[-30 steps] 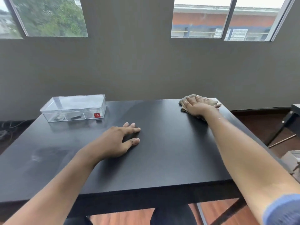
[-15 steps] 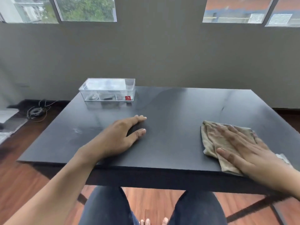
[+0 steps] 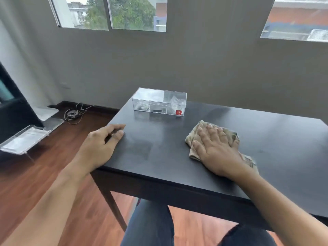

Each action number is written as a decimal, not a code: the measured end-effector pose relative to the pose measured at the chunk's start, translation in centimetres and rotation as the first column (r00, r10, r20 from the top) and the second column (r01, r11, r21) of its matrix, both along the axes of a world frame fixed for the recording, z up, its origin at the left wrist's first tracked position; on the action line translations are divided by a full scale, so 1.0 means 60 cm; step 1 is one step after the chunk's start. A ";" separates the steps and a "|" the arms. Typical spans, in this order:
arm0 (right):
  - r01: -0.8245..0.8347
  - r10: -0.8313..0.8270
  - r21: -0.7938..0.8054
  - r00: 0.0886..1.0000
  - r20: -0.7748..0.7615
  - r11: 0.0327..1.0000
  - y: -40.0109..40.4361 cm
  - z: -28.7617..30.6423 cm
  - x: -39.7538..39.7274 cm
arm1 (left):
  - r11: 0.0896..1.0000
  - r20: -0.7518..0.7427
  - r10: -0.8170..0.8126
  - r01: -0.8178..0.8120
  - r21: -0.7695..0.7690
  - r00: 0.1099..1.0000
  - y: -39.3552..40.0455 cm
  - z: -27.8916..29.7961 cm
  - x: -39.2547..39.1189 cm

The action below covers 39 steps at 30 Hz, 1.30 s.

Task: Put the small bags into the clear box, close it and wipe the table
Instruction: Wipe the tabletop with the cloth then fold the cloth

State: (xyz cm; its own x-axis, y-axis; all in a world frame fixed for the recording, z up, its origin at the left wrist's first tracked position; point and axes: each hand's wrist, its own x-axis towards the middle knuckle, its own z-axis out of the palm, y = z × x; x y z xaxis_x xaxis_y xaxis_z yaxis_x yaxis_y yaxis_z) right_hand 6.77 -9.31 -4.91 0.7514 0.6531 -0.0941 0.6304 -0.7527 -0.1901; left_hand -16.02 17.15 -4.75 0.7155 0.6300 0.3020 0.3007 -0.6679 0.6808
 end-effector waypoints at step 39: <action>0.036 -0.051 0.188 0.996 0.075 0.981 0.004 -0.007 -0.162 | 0.948 -0.144 -0.287 0.303 0.101 0.947 -0.145 -0.001 0.177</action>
State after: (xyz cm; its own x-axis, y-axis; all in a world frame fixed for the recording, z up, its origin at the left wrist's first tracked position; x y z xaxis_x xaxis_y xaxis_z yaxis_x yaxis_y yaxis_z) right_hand -2.98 -9.05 -5.35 0.7799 0.6199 0.0870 0.6162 -0.7359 -0.2806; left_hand -5.42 8.46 -4.83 0.9007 0.3494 0.2581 0.1556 -0.8143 0.5592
